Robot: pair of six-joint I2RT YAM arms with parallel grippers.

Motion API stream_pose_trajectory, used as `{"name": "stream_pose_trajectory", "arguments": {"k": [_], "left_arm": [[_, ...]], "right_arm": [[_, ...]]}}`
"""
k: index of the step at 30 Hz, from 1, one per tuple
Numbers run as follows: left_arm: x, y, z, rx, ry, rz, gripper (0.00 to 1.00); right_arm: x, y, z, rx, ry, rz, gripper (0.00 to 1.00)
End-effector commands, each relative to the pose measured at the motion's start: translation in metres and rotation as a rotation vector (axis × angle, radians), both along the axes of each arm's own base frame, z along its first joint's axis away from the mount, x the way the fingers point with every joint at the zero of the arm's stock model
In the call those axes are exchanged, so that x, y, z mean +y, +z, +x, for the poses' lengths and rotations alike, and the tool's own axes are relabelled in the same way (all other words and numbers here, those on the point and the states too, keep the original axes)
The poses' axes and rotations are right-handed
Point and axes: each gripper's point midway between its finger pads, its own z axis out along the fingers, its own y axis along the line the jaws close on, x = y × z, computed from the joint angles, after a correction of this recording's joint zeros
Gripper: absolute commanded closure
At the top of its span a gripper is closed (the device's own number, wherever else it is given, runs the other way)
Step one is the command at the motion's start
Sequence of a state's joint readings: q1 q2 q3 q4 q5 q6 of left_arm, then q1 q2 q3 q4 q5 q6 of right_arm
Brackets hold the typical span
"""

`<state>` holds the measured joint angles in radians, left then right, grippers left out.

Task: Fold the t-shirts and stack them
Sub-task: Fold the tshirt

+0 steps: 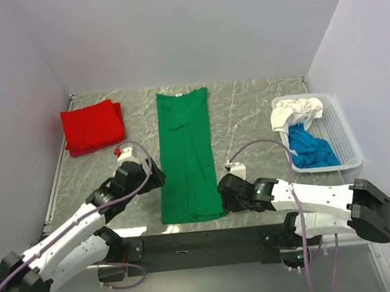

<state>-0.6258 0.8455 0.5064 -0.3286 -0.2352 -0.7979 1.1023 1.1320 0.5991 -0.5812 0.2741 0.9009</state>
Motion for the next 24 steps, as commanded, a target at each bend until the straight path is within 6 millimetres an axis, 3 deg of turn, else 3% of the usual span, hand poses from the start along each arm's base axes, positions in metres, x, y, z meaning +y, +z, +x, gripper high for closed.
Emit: {"name": "stream_pose_trajectory", "arguments": {"k": [1,5,24], "left_arm": [[0.005,-0.003,-0.022,0.032,0.067,-0.093,0.03],[0.014,-0.012,-0.036,0.053,0.086,-0.094,0.03],[-0.003,-0.041,-0.077,0.17,0.032,-0.036,0.04]], "right_arm": [[0.02,0.005,0.003,-0.009,0.003,0.11,0.42],[0.03,0.0,0.0,0.014,0.02,0.106,0.42],[0.04,-0.024,-0.014,0.086,0.045,0.048,0.44]]}}
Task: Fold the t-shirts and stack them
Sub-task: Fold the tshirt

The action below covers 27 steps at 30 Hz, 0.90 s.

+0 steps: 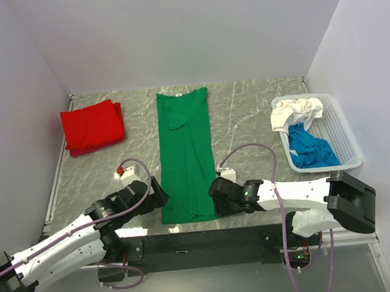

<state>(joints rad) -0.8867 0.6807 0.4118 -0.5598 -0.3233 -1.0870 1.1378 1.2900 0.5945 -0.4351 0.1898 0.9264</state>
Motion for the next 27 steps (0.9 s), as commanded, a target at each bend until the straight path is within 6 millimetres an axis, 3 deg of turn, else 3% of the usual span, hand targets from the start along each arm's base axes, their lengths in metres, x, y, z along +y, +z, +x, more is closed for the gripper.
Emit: {"name": "stream_pose_trajectory", "arguments": {"k": [1,6,9,10,18,27], "left_arm": [[0.004,-0.01,-0.006,0.026,0.04,0.022,0.04],[0.003,-0.026,-0.019,0.072,0.016,0.059,0.09],[0.002,-0.031,-0.028,0.097,0.011,0.064,0.17],[0.003,-0.031,-0.03,0.098,0.008,0.064,0.18],[-0.001,-0.036,-0.04,0.129,-0.024,0.087,0.36],[-0.008,-0.043,-0.045,0.153,-0.055,0.148,0.42]], "right_arm": [[0.009,0.001,-0.002,0.006,-0.001,0.015,0.48],[0.007,-0.002,-0.004,0.012,0.002,0.002,0.65],[0.004,-0.003,-0.004,0.012,-0.008,-0.011,0.88],[0.004,-0.003,-0.004,0.012,-0.008,-0.01,0.9],[0.004,-0.005,-0.004,0.019,-0.002,-0.019,0.92],[0.008,-0.004,-0.004,0.021,0.009,-0.017,0.92]]}}
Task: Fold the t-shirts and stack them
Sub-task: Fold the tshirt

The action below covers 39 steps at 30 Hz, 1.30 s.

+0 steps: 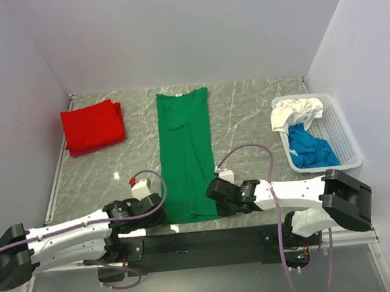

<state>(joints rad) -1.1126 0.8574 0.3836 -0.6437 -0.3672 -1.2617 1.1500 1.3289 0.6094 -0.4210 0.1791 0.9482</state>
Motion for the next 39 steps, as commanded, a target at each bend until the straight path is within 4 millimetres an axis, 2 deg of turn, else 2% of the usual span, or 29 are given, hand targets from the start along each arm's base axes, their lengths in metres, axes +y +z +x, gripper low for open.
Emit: {"name": "stream_pose_trajectory", "arguments": {"k": [1,11,19,26,29,32,39], "left_arm": [[-0.01,0.007,0.005,-0.018,0.004,-0.015,0.43],[-0.012,-0.003,0.0,0.008,-0.025,0.007,0.55],[-0.01,-0.011,-0.008,0.036,-0.04,0.004,0.76],[-0.026,-0.009,-0.01,0.035,-0.088,-0.069,0.89],[-0.027,-0.009,-0.012,0.039,-0.094,-0.082,0.99],[-0.028,-0.008,-0.015,0.047,-0.103,-0.101,1.0],[-0.034,-0.006,-0.036,0.099,-0.173,-0.159,1.0]], "right_arm": [[0.001,0.0,-0.001,0.001,0.013,-0.019,0.92],[0.001,0.0,-0.001,-0.001,0.014,-0.02,0.92],[0.002,0.001,0.0,-0.004,0.011,-0.012,0.92],[0.004,0.006,0.001,-0.012,0.014,-0.006,0.93],[0.005,0.008,0.0,-0.013,0.022,-0.001,0.95],[0.005,0.009,-0.002,-0.014,0.033,-0.007,1.0],[0.0,0.013,-0.015,-0.008,0.059,-0.04,1.0]]}}
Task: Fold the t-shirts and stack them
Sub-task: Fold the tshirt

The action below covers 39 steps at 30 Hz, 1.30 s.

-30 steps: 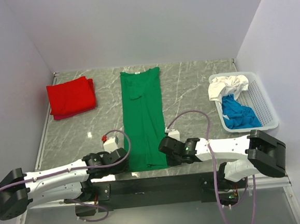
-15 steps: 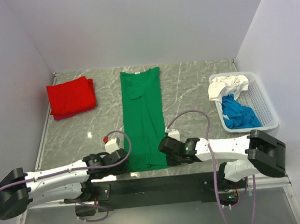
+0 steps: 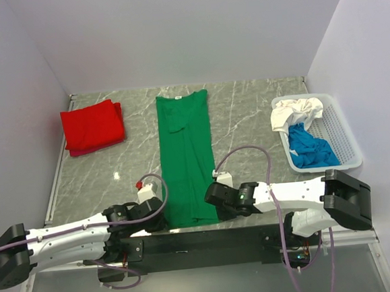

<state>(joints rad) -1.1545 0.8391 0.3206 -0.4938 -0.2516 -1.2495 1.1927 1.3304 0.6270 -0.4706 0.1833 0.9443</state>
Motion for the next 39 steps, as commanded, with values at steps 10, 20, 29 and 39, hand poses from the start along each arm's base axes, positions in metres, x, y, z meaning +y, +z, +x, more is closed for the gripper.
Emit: {"name": "stream_pose_trajectory", "arguments": {"k": [10,20,29,39], "left_arm": [[-0.032,0.02,-0.05,0.066,-0.135,-0.071,1.0],[-0.047,0.059,-0.01,-0.077,0.029,-0.227,1.0],[-0.043,0.077,0.063,-0.213,0.071,-0.274,1.0],[-0.025,0.089,0.153,-0.36,0.084,-0.125,1.0]], "right_arm": [[-0.003,0.026,-0.04,0.018,0.019,0.002,1.0],[0.007,0.074,0.003,-0.118,-0.028,0.058,1.0],[0.013,0.08,0.057,-0.178,-0.02,0.061,1.0],[0.022,0.084,0.141,-0.244,-0.026,-0.005,1.0]]}}
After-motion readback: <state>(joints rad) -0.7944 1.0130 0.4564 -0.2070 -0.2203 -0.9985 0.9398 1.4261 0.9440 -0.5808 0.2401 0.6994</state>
